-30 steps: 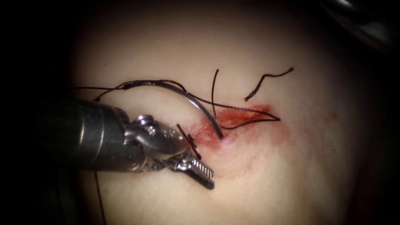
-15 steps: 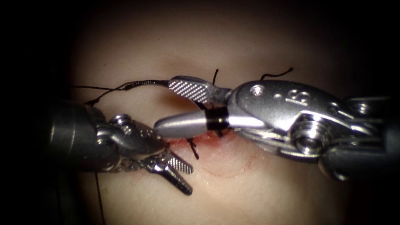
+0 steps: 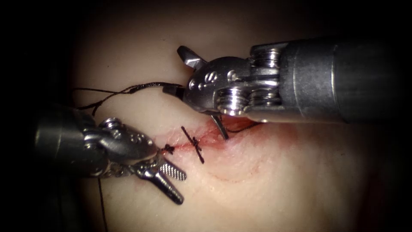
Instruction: Wound Closure
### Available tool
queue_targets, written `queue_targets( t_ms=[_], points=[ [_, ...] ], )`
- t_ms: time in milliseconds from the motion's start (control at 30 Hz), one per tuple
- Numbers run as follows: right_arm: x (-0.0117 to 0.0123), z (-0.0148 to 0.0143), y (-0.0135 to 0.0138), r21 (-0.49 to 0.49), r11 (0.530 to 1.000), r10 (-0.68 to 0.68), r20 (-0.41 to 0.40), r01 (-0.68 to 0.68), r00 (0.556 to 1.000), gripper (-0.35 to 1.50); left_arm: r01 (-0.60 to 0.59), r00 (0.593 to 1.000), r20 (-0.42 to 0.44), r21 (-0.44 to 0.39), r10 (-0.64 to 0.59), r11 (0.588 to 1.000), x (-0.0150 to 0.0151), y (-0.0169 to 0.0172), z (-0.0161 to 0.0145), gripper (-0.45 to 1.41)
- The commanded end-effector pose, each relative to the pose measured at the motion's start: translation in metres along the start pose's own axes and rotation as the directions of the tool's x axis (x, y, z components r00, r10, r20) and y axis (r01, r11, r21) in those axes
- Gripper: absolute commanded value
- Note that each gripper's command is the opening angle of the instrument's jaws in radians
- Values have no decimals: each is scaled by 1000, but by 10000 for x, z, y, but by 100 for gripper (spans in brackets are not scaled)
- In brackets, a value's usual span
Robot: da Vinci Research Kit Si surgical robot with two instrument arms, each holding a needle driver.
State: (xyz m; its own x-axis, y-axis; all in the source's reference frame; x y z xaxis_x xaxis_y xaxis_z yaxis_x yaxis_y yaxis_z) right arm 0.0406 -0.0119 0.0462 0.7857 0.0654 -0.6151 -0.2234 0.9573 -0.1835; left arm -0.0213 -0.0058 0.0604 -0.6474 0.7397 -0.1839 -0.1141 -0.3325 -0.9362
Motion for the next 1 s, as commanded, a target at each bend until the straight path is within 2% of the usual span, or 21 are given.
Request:
queue_targets(
  t_ms=[33,200,300,400,533,600,633,767,1000],
  points=[
    [18,7,-5,11,1000,3,-2,-3,1000,98,2,1000,5,-1,-2,1000,0,-6,8,64],
    [42,9,-26,41,999,10,75,-13,997,93,0,1000,5,2,0,1000,-1,-8,10,64],
    [42,19,-40,80,997,-1,144,-11,990,93,1,1000,6,0,-1,1000,0,-7,9,62],
    [30,33,-51,158,983,-120,200,89,972,96,6,1000,10,-4,-6,1000,-1,-6,6,61],
    [17,56,-56,256,941,-290,274,221,917,96,15,999,40,-22,-14,1000,-6,-4,4,61],
    [13,65,-54,294,920,-342,285,257,895,93,18,999,51,-28,-17,999,-9,-2,3,61],
    [10,75,-51,332,890,-413,298,312,861,93,17,998,61,-35,-15,999,-12,-1,2,64],
    [18,96,-45,350,845,-503,266,403,823,86,21,998,64,-34,-18,999,-13,-1,3,66],
    [28,93,-42,321,827,-546,256,463,798,88,25,997,69,-35,-23,999,-14,-2,6,62]
  ],
)
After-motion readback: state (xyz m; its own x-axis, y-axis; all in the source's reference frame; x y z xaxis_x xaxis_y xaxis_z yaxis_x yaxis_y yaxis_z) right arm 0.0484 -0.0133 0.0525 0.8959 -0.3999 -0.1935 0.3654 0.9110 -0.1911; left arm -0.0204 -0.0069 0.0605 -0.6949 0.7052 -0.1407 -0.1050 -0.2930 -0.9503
